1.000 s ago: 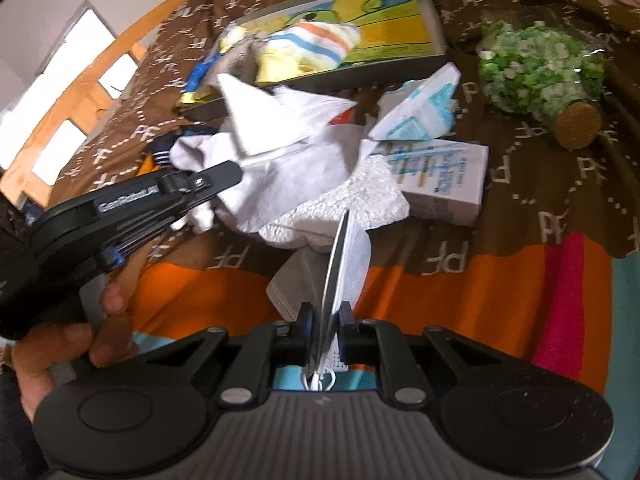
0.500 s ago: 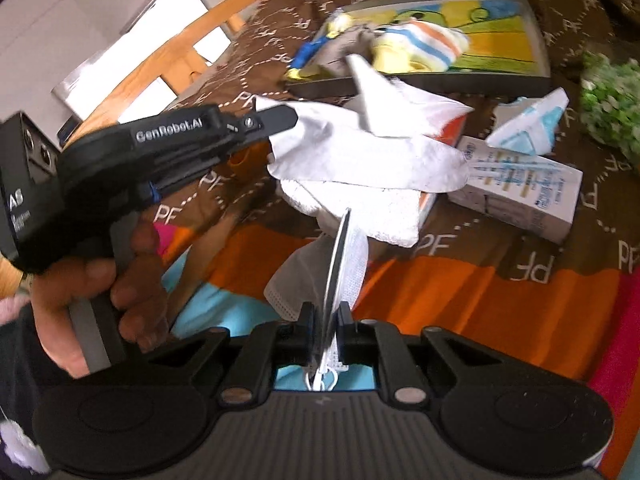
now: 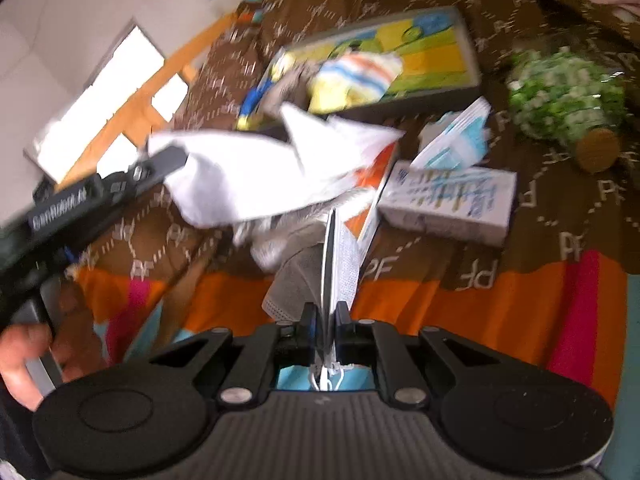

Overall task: Organize soft objects
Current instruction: 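Carry the mask and white cloth with both tools over the tray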

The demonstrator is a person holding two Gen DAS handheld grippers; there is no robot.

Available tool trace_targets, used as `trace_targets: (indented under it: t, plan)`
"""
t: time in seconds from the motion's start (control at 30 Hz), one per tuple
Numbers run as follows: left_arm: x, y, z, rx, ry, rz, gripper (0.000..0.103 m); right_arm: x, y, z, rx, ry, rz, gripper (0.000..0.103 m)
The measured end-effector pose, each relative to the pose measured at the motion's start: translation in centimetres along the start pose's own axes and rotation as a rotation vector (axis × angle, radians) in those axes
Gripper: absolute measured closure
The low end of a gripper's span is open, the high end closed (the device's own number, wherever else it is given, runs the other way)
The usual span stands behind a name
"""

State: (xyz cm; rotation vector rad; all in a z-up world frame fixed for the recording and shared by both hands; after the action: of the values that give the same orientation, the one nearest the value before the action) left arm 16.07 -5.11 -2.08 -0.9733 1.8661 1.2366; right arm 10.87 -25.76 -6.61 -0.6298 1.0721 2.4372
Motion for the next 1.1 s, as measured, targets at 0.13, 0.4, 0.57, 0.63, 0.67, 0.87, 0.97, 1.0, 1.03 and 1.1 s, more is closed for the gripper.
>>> trace_targets:
  t: [0.13,0.4,0.57,0.63,0.67,0.87,0.97,1.0,1.03,1.1]
  plan:
    - [-0.3,0.4,-0.2,0.016,0.007,-0.010,0.103,-1.2,1.5,-0.5,-0.031,-0.034,-0.085,0.093]
    - [-1.4,1.4,-1.1,0.067,0.010,-0.048,0.103,-3.2,3.3,-0.5,-0.045,-0.003,-0.259,0.093]
    - [-2.1,1.2,-2.0,0.100,0.004,-0.068,0.103,-4.5,3.1,-0.4,-0.019,0.038,-0.320,0.093]
    - [-2.8,0.7,-2.5,0.110,-0.001,-0.073,0.103,-5.3,2.8,-0.2,-0.003,0.070,-0.344,0.093]
    - [-3.3,0.5,-2.7,0.118,-0.002,-0.079,0.103,-5.7,2.6,-0.2,0.002,0.083,-0.358,0.093]
    - [-6.5,-1.2,-4.2,0.160,-0.015,-0.124,0.103,-9.3,1.8,-1.3,0.018,0.112,-0.460,0.093]
    - [-7.9,-3.3,-5.1,0.160,-0.045,-0.142,0.103,-11.1,1.0,-2.3,0.017,0.095,-0.493,0.093]
    - [-8.3,-4.0,-5.4,0.157,-0.069,-0.147,0.103,-11.7,0.6,-2.7,0.017,0.092,-0.496,0.093]
    - [-8.6,-4.7,-5.6,0.151,-0.090,-0.155,0.103,-12.2,0.2,-3.0,0.016,0.091,-0.498,0.092]
    - [-9.1,-6.3,-5.8,0.148,-0.120,-0.170,0.103,-13.1,-0.8,-3.5,0.008,0.089,-0.495,0.092]
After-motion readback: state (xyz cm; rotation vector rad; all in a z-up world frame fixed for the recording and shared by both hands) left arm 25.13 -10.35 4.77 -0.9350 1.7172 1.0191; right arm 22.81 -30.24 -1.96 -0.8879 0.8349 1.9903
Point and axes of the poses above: each gripper's, at about its wrist camera, not at the fingertips, and y roughly against the way its jaws point, z to its left, x to its underside, the point moved 7 cm from there along -y, roughly the way its jaws point, and after that the axes turned 12 degrees about -x, right-handed, at the moved point
